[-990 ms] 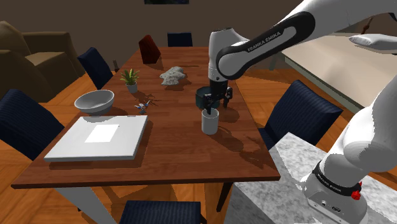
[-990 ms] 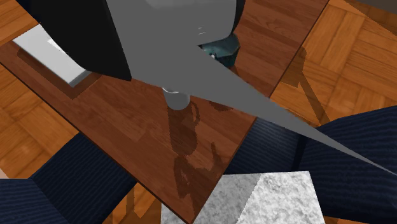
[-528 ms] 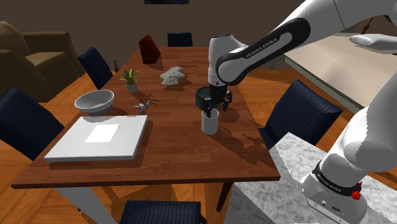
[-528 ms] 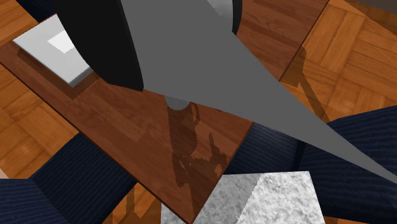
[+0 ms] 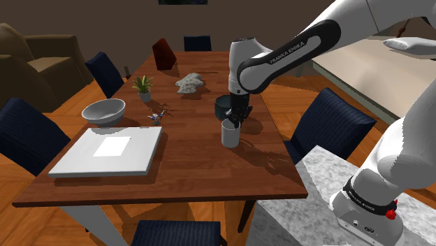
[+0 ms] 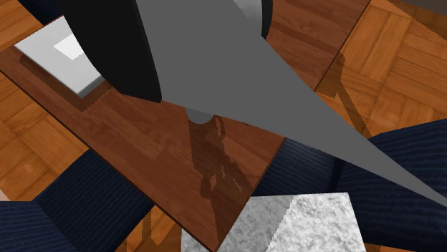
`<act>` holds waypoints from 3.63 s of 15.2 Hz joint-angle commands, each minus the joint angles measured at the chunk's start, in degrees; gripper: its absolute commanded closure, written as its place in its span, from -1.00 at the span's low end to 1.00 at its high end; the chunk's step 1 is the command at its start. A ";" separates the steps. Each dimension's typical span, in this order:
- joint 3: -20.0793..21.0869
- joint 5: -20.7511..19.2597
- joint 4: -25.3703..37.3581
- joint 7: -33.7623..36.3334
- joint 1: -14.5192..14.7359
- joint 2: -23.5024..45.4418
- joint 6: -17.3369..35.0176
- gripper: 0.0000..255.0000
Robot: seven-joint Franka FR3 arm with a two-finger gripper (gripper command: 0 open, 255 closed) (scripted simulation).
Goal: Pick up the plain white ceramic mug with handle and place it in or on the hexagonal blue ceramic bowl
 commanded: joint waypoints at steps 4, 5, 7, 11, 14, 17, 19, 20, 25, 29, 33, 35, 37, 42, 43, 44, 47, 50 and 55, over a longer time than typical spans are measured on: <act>0.00 0.00 0.00 0.01 0.00 0.00 0.00 1.00; 0.00 0.00 -0.01 0.01 0.00 -0.01 0.00 1.00; -0.02 0.11 0.33 -0.07 0.00 -0.45 -0.77 1.00; -0.10 0.47 1.83 -0.32 -0.01 -2.12 -3.90 1.00; -0.18 0.69 3.07 -0.47 -0.02 -3.24 -6.24 1.00; -0.26 0.87 4.42 -0.60 -0.04 -4.24 -8.58 1.00; -0.32 0.97 5.38 -0.67 -0.05 -4.85 -10.14 1.00; -0.35 1.01 5.88 -0.70 -0.05 -5.13 -10.91 1.00; -0.49 1.18 8.55 -0.82 -0.09 -6.35 -14.78 1.00; -0.60 1.26 10.90 -0.87 -0.12 -7.10 -17.87 1.00; -0.71 1.30 13.44 -0.89 -0.16 -7.64 -20.95 1.00; -0.75 1.31 14.78 -0.89 -0.18 -7.84 -22.48 1.00; -0.80 1.31 16.18 -0.88 -0.20 -7.99 -24.02 1.00; -2.44 0.15 22.45 -3.48 -1.68 -3.94 -26.39 1.00; -2.93 -0.19 24.35 -4.33 -2.15 -2.49 -26.88 1.00; -3.42 -0.51 26.33 -5.16 -2.60 -1.00 -27.41 1.00; -4.75 -1.36 32.81 -7.60 -3.90 3.74 -29.24 1.00; -5.93 -2.04 40.24 -9.93 -5.13 8.94 -31.53 1.00; -7.56 -2.90 55.73 -13.61 -7.01 19.17 -36.84 1.00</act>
